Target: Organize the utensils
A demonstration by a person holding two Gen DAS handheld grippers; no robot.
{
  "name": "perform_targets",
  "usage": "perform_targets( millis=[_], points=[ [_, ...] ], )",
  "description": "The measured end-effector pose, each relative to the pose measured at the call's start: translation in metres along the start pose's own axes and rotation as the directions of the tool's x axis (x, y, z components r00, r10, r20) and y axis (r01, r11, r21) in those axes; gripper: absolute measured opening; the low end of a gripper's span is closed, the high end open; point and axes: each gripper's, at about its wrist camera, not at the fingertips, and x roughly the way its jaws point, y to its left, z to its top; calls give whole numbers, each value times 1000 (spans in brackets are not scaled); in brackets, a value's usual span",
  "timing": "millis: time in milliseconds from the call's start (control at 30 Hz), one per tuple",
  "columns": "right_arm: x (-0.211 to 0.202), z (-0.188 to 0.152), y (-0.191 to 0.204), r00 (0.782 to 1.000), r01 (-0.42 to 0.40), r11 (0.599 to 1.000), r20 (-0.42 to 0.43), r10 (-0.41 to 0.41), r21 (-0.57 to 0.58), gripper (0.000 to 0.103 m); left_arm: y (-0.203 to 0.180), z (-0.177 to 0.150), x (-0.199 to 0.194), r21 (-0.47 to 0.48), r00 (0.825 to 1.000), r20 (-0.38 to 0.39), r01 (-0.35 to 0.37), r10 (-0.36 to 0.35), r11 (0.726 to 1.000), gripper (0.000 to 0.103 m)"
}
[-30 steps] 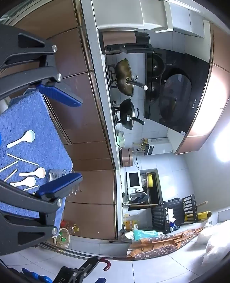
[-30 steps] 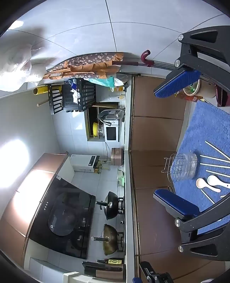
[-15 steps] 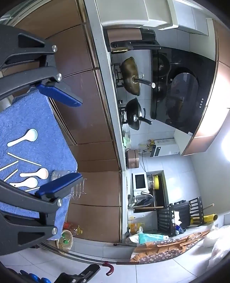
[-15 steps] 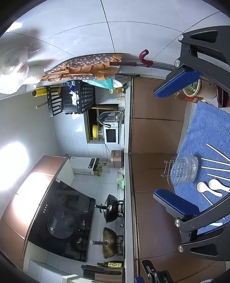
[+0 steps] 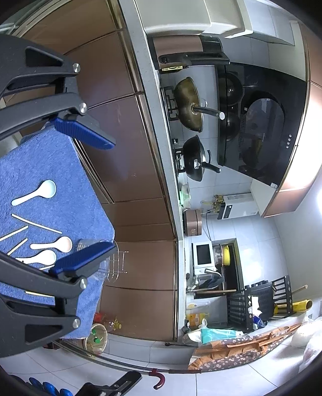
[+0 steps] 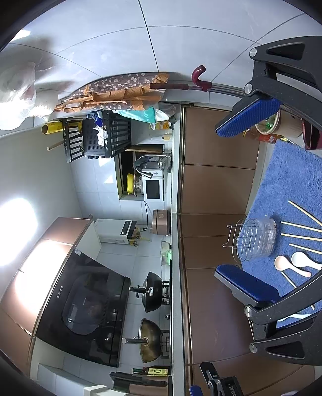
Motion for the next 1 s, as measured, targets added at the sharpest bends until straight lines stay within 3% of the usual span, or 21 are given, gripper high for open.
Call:
perform_targets(
  millis=[500, 667, 867, 1000],
  points=[
    [22, -16, -3, 999, -24, 1000, -38, 25, 14, 103, -1, -2, 21, -22, 1000, -31, -4, 3, 1000, 76],
    [39, -24, -7, 993, -26, 1000, -115, 27, 16, 103, 12, -9, 44, -24, 994, -105, 23, -26, 999, 76],
    [73, -43, -17, 963, -13, 999, -270, 21, 33, 103, 53, -23, 89, -140, 967, -242, 40, -73, 989, 76],
    [105, -67, -26, 916, -15, 997, -400, 44, 75, 103, 72, -45, 124, -233, 923, -352, 77, -158, 969, 76]
  ],
)
